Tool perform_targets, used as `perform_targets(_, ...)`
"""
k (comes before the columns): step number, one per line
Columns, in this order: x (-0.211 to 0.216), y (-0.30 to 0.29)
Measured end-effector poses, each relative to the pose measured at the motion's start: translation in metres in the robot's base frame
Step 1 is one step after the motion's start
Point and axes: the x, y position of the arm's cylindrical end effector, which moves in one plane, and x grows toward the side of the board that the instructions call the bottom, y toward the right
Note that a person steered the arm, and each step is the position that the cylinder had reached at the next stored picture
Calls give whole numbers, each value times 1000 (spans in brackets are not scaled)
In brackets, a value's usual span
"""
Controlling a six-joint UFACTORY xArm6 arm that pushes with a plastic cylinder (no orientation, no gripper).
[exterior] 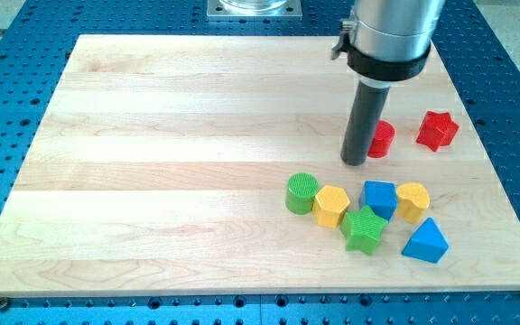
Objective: Move the yellow blocks below the red blocks
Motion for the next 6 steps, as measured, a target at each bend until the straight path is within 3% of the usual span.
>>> perform_targets(2, -9, 39)
perform_targets(3, 12, 25)
perform_targets(4, 51, 83)
perform_targets(5, 102, 95)
perform_targets(6, 111, 32)
